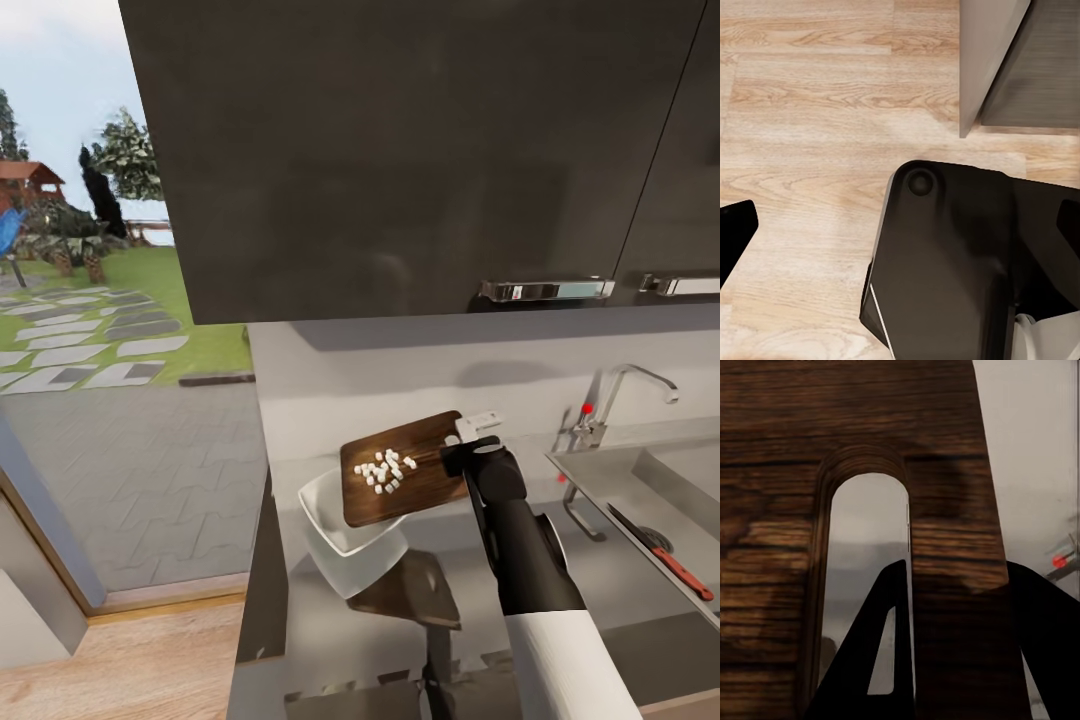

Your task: In the kitchen, take the Vidalia onion out of the sink, dice it on the chopping board with the paring knife, put the diced onion into the bowl on the countertop, then place both the paring knife and the chopping board into the sink.

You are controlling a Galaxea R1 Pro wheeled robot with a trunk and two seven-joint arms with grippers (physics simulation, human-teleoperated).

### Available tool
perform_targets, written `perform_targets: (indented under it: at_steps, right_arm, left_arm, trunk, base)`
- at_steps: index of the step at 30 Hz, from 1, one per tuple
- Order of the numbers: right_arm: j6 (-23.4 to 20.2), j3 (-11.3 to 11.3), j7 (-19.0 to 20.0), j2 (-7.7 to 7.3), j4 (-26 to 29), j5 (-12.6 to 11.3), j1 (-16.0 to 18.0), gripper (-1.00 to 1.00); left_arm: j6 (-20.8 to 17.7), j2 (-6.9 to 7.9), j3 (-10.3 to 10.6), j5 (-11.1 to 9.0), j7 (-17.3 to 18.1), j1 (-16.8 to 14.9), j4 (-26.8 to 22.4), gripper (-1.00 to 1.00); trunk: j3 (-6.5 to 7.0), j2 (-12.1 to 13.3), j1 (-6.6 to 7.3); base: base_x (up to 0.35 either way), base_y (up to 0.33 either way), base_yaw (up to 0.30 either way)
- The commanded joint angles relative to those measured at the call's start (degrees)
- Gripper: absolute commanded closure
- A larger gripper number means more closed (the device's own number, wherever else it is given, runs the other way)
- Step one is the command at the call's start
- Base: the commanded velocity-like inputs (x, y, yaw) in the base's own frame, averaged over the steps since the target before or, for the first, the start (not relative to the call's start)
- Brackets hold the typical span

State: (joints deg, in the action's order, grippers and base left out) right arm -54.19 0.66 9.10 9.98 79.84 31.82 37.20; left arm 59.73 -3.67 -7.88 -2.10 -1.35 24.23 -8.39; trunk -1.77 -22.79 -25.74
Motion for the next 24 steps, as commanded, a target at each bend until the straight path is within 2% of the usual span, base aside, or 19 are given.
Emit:
perform_targets:
  at_steps: [1,6,20,24]
  right_arm:
    - [-0.33,0.02,0.57,0.02,0.05,1.24,0.06,1.00]
    - [-0.46,0.17,0.64,0.02,0.05,4.26,0.06,1.00]
    - [-0.56,0.39,0.56,0.02,0.05,6.51,0.06,1.00]
    - [-0.67,0.39,0.56,0.02,0.05,8.49,0.08,1.00]
  left_arm:
    - [0.04,-0.02,0.14,-0.18,-0.14,0.03,-0.13,-1.00]
    - [0.04,-0.02,0.14,-0.18,-0.14,0.03,-0.13,-1.00]
    - [0.06,-0.02,0.14,-0.18,-0.14,0.03,-0.13,-1.00]
    - [0.06,-0.02,0.14,-0.18,-0.14,0.03,-0.13,-1.00]
  trunk:
    - [-0.12,-0.13,-0.04]
    - [-0.12,-0.13,-0.04]
    - [-0.12,-0.13,-0.04]
    - [-0.12,-0.13,-0.04]
  base:
    - [0.000,0.000,0.000]
    - [0.000,0.000,0.000]
    - [0.000,0.000,0.000]
    - [0.000,0.000,0.000]
